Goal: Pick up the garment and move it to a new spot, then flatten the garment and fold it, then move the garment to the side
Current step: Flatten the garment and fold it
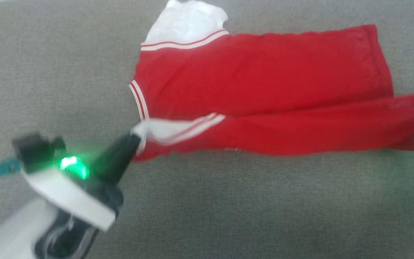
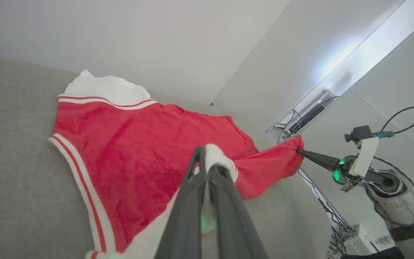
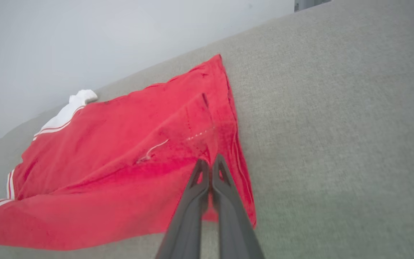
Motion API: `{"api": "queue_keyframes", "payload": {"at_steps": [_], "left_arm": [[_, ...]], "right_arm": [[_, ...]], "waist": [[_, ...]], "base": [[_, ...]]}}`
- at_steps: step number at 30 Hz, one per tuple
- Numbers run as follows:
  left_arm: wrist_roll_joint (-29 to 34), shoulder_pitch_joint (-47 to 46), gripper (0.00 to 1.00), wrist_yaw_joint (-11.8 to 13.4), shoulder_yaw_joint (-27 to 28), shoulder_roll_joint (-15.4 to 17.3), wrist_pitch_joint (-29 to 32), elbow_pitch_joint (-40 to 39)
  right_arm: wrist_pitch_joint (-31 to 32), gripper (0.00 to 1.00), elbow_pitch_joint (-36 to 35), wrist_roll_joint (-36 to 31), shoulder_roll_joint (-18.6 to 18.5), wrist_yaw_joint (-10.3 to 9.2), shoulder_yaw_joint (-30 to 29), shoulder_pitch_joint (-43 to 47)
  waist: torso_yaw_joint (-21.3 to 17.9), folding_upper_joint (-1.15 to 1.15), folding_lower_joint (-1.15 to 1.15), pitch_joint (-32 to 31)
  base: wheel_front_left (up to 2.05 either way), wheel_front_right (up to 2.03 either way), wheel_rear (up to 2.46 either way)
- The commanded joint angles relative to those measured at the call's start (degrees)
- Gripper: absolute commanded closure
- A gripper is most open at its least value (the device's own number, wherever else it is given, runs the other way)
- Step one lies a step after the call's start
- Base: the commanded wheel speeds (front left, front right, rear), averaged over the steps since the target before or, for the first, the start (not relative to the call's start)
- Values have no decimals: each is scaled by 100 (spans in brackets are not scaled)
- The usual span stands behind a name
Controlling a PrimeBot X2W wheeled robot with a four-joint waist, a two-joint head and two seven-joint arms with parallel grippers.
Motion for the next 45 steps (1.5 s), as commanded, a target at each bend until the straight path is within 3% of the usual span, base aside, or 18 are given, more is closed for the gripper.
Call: {"api": "queue_keyframes", "payload": {"at_steps": [1,9,21,22,23,24,25,26,27,31,34,39,45], "left_arm": [[-122,-299,100,6,-105,-30,-14,138],[-376,-1538,100,6,-717,-375,-21,1334],[-85,-1788,100,6,-903,-705,-24,2279],[-73,-1801,91,6,-940,-707,-24,2328],[-48,-1834,65,6,-964,-685,-24,2382],[44,-1868,23,6,-1016,-635,-24,2418],[116,-1893,0,6,-1106,-588,-24,2439],[116,-1893,0,6,-1106,-588,-24,2439],[185,-1917,0,6,-1201,-537,-25,2451],[267,-2152,0,6,-1674,-163,8,2462],[168,-2529,0,6,-2032,235,394,2436],[81,-2991,0,6,-2282,552,1367,2422],[-712,-2982,0,66,-2583,636,2896,2000]], "right_arm": [[-1,100,179,-74,-50,1,59,-226],[-296,100,1163,-374,-257,0,339,-892],[-769,100,1747,-502,-365,-1,709,-874],[-810,100,1770,-509,-374,0,751,-865],[-865,99,1770,-505,-390,0,795,-848],[-925,58,1766,-514,-415,0,829,-821],[-996,8,1745,-520,-457,0,879,-788],[-996,8,1745,-520,-457,0,879,-788],[-1071,0,1736,-519,-490,0,910,-755],[-1302,0,1675,-452,-613,0,940,-613],[-1438,0,1577,-373,-683,0,873,-485],[-1480,0,1410,-316,-710,0,823,-374],[-1431,0,1276,-289,-700,0,879,-310]], "waist": [[1,0,0,106],[100,0,0,520],[88,0,0,831],[86,0,0,805],[87,0,0,769],[89,0,0,723],[90,0,0,668],[90,0,0,668],[94,0,0,599],[134,0,0,277],[182,0,0,-12],[205,0,0,-269],[101,0,0,-350]], "base": [[0,0,0],[0,0,0],[0,0,0],[0,0,0],[0,0,0],[0,0,0],[0,0,0],[0,0,0],[0,0,0],[0,0,0],[0,0,0],[0,0,0],[0,0,0]]}}
